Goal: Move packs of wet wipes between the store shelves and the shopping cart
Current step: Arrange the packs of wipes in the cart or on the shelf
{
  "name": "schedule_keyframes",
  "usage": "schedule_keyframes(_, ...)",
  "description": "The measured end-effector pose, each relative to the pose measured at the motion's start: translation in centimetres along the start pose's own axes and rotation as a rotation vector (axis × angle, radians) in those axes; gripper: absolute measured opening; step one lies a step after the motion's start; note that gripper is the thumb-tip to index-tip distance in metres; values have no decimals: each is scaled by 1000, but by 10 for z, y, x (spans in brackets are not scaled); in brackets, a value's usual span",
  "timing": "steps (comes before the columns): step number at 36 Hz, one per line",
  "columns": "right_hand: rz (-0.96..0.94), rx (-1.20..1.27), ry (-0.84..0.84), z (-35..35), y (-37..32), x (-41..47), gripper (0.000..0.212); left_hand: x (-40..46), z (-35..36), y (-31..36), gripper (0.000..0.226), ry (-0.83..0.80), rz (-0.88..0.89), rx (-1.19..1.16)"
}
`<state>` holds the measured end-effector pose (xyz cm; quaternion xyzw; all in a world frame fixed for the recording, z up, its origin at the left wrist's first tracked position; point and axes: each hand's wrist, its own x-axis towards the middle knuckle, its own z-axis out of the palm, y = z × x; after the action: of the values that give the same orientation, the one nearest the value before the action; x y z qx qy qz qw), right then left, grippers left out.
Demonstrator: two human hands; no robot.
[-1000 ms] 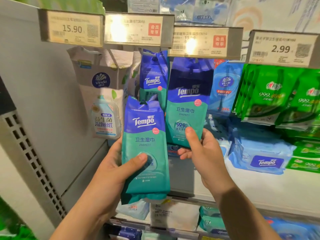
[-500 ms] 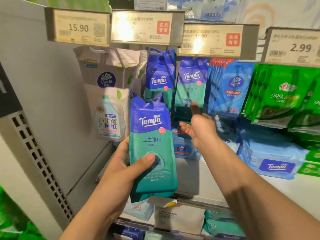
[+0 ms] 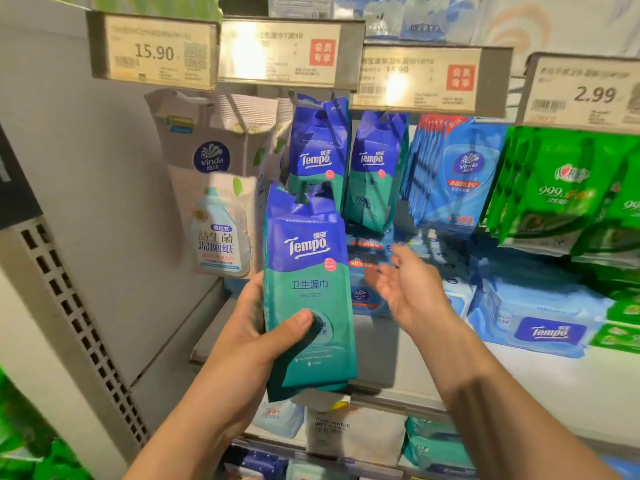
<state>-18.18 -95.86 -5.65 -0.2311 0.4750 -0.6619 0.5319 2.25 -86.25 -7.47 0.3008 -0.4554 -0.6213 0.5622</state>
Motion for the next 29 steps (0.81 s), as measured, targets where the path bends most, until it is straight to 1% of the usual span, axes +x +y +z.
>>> schedule_keyframes(3,10,-100,-128,-12,9,-26,25,1,2,-1,64,-8,2,-16)
schedule_keyframes(6,44,-170,-297,-26,24,-52,55,2,6,-1,64,-29,8,-35)
schedule_keyframes(8,67,-188,-414,-35,32,-74,68,4,10,-1,62,-48,22,-49)
schedule_keyframes(10,35,-234,-541,-40,36,-94,67,6,16,-1,60,-71,40,-63)
schedule_keyframes(12,-17,-279,-612,-39,38,-108,72,8,20,-1,67,-100,56,-60)
schedule_keyframes(13,-48,-308,-598,-38,38,-112,73,9,22,-1,72,-114,57,-53)
schedule_keyframes(14,-79,-338,-559,-36,38,-114,70,10,23,-1,75,-126,54,-42)
schedule_keyframes(17,-123,-331,-436,-35,37,-116,42,11,25,-5,74,-159,43,2)
schedule_keyframes(18,-153,-332,-411,-36,37,-116,36,11,25,-7,72,-169,36,23)
schedule_keyframes(21,-250,-340,-354,-41,41,-113,35,9,20,-12,69,-205,0,111)
schedule_keyframes(24,-358,-331,-282,-43,44,-111,46,6,16,-14,66,-240,-41,177)
schedule_keyframes(26,-428,-353,-239,-44,42,-112,41,4,17,-15,60,-264,-41,196)
schedule_keyframes(29,-472,-386,-245,-44,35,-112,29,4,21,-10,49,-299,1,195)
